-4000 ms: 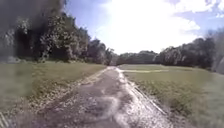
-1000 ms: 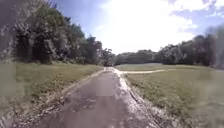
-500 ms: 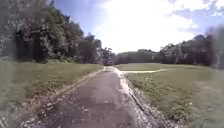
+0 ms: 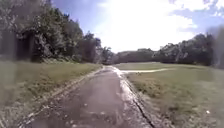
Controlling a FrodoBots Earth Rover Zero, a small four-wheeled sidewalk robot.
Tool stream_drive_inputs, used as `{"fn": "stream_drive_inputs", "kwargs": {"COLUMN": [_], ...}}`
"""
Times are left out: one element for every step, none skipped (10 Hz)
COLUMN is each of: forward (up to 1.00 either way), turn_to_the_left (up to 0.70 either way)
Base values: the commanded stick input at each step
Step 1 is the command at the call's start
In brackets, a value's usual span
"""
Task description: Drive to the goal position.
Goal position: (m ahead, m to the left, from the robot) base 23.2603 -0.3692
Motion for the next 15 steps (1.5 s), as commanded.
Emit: {"fn": "stream_drive_inputs", "kwargs": {"forward": [0.0, 0.0, 0.0, 0.0, 0.0, 0.0, 0.0, 0.0, 0.0, 0.0, 0.0, 0.0, 0.0, 0.0, 0.0], "turn_to_the_left": [0.0, 0.0, 0.0, 0.0, 0.0, 0.7, 0.7, 0.44, 0.01, 0.0, 0.0, 0.0, 0.0, 0.0, 0.0]}}
